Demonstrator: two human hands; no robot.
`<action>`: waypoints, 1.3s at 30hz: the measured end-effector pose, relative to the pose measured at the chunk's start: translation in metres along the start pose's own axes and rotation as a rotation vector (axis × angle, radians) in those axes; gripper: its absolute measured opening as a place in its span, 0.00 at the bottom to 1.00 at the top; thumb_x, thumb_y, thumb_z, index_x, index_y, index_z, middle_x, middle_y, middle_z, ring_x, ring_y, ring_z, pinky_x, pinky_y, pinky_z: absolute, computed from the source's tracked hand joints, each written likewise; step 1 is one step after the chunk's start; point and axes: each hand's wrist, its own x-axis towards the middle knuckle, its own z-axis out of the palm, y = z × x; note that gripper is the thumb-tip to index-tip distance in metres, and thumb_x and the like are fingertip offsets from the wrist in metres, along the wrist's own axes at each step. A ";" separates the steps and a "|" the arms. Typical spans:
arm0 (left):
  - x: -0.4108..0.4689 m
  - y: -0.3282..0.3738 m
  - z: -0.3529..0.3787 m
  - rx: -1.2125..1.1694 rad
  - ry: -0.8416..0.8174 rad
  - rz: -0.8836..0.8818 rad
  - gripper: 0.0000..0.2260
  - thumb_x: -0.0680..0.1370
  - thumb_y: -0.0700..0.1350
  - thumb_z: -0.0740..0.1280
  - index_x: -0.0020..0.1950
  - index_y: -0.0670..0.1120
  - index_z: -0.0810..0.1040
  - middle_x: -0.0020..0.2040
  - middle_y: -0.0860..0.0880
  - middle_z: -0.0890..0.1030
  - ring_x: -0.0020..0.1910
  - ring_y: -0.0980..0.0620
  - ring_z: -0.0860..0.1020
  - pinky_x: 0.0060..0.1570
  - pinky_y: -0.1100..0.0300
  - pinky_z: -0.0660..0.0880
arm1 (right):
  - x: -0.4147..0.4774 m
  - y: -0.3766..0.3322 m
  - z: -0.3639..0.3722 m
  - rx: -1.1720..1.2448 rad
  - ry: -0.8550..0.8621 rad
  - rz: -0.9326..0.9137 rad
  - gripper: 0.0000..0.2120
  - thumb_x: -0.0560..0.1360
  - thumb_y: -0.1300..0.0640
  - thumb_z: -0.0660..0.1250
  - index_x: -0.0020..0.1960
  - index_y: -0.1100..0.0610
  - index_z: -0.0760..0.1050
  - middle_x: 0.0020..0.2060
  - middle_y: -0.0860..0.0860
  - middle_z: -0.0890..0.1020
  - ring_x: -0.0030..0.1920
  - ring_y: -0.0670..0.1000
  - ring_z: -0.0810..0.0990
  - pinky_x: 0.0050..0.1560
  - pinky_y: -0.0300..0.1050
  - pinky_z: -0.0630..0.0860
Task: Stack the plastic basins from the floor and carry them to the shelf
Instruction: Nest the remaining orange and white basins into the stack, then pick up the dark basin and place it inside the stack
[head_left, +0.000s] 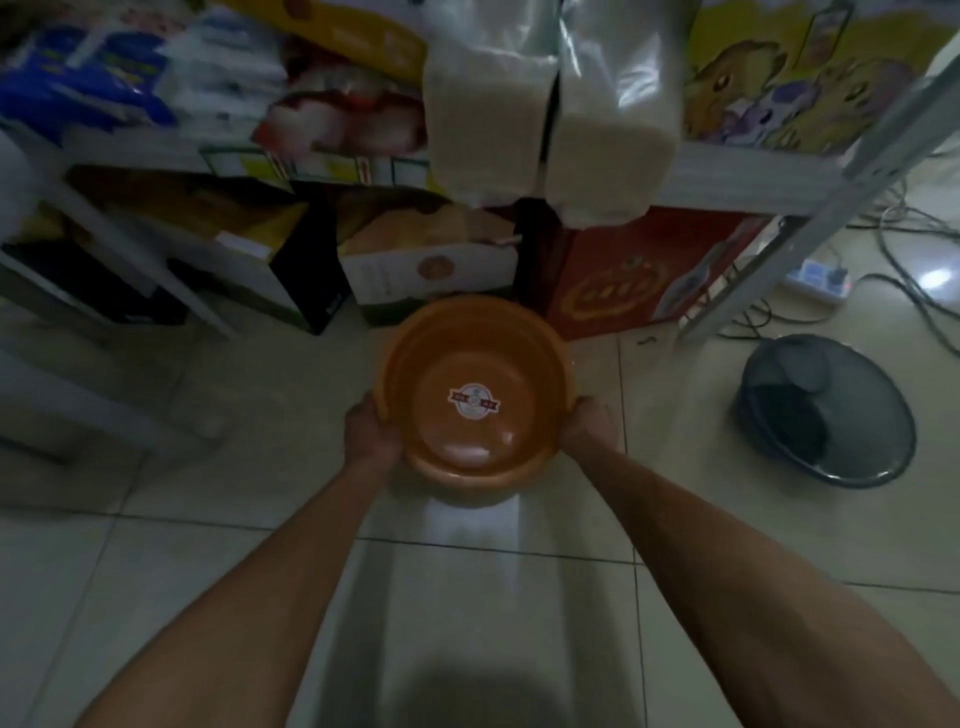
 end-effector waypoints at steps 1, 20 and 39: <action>0.000 -0.007 0.001 -0.012 -0.029 -0.022 0.19 0.79 0.48 0.67 0.70 0.53 0.74 0.62 0.50 0.80 0.60 0.47 0.79 0.67 0.45 0.77 | 0.001 0.001 0.005 0.040 -0.005 -0.023 0.12 0.83 0.59 0.63 0.63 0.60 0.80 0.59 0.59 0.85 0.46 0.54 0.79 0.43 0.39 0.77; -0.258 -0.071 0.036 0.040 -0.082 -0.313 0.27 0.76 0.59 0.64 0.74 0.58 0.66 0.64 0.47 0.81 0.56 0.45 0.79 0.58 0.51 0.76 | -0.188 0.177 -0.032 0.261 -0.053 0.217 0.14 0.86 0.54 0.60 0.69 0.54 0.76 0.62 0.57 0.83 0.56 0.56 0.82 0.66 0.58 0.81; -0.132 0.124 0.359 0.135 -0.418 0.060 0.15 0.78 0.49 0.69 0.60 0.42 0.82 0.57 0.41 0.85 0.57 0.42 0.84 0.61 0.44 0.80 | 0.025 0.244 -0.213 0.900 0.203 0.591 0.18 0.82 0.45 0.67 0.49 0.61 0.75 0.34 0.56 0.75 0.27 0.51 0.76 0.27 0.44 0.73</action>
